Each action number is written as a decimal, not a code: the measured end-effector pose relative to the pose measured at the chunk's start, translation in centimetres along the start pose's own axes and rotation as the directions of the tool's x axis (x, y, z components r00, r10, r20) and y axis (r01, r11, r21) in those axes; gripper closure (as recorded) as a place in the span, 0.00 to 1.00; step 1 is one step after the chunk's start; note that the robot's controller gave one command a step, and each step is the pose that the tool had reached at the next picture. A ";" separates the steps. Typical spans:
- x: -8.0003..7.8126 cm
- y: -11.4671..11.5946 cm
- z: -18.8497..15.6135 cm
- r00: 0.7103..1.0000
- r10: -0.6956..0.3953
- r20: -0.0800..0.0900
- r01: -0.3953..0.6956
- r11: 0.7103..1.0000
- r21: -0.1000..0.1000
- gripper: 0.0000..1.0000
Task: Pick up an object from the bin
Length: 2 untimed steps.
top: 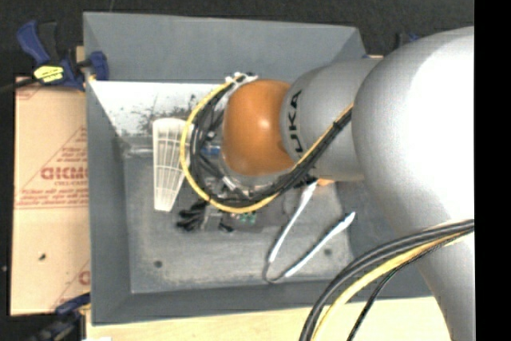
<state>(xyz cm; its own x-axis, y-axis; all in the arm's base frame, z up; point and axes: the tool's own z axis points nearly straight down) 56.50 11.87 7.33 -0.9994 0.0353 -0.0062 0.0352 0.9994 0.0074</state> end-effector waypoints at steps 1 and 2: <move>0.0 0.0 -0.1 1.000 0.001 0.001 -0.001 1.000 -0.001 1.00; 0.0 0.0 -1.7 1.000 0.001 -0.002 -0.001 1.000 -0.001 1.00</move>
Offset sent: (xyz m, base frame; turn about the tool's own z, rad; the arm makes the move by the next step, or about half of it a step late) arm 0.0001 0.0001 0.0341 0.0004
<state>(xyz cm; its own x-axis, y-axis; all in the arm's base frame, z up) 56.44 11.86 8.99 -0.9993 0.0367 -0.0047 0.0367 0.9993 0.0082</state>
